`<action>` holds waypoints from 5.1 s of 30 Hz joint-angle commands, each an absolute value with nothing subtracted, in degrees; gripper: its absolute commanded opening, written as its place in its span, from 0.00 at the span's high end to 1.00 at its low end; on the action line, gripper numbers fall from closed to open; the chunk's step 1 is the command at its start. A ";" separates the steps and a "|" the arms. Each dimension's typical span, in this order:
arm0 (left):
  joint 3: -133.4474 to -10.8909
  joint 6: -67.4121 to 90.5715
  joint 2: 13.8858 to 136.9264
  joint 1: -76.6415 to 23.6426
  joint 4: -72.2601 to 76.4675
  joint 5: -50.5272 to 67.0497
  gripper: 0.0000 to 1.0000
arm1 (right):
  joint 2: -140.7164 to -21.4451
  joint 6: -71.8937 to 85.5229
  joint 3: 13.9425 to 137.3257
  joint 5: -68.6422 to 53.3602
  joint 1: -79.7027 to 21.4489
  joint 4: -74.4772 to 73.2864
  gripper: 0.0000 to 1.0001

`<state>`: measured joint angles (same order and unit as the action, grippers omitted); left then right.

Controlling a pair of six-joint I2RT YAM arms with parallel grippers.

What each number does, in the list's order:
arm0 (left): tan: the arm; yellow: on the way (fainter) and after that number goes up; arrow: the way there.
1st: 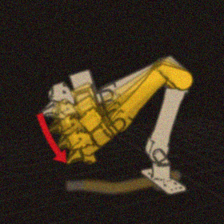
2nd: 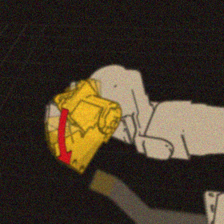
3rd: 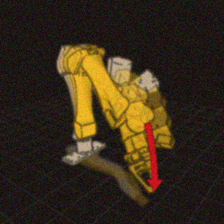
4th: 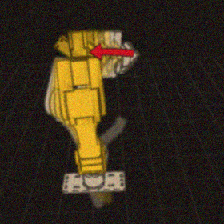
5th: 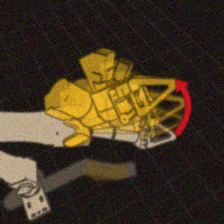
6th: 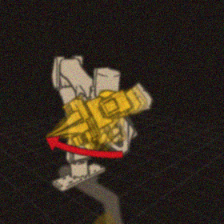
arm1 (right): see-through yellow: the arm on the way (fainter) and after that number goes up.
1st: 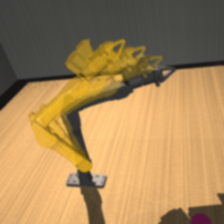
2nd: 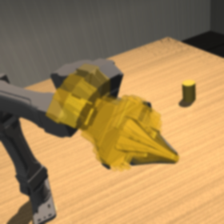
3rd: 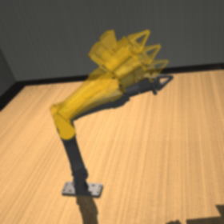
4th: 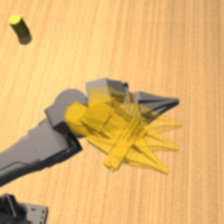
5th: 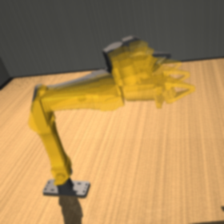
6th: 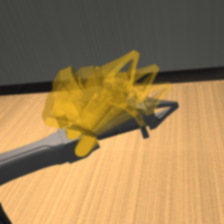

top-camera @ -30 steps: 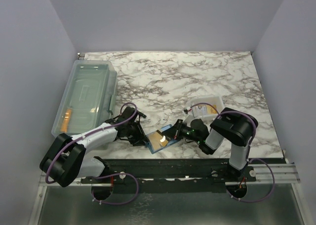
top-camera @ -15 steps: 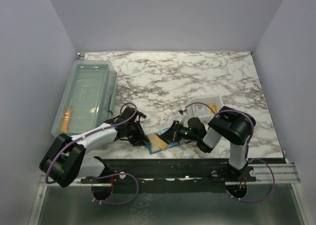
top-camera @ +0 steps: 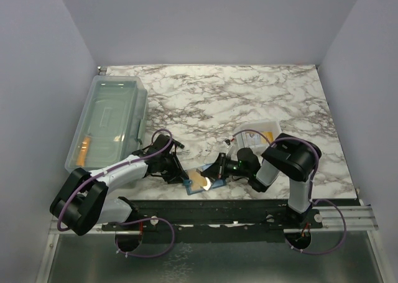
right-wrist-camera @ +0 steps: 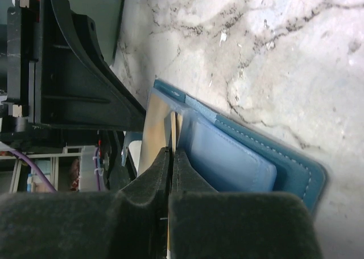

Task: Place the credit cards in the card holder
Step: Insert the credit card into the card holder.

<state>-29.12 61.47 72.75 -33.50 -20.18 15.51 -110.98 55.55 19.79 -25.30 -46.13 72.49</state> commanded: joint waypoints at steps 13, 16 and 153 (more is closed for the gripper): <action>-25.82 62.57 72.95 -33.39 -20.24 12.85 0.65 | -110.22 53.91 20.31 -16.89 -46.27 72.59 1.00; -25.33 63.54 72.07 -32.93 -20.21 11.70 0.64 | -109.56 51.07 24.23 -17.53 -46.07 66.33 1.00; -26.03 62.84 70.80 -30.76 -15.40 15.76 0.65 | -95.59 34.60 46.68 3.75 -66.01 8.58 0.30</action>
<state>-26.65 64.03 72.23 -30.50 -14.72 18.68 -95.13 33.36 46.26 6.70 -64.53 5.65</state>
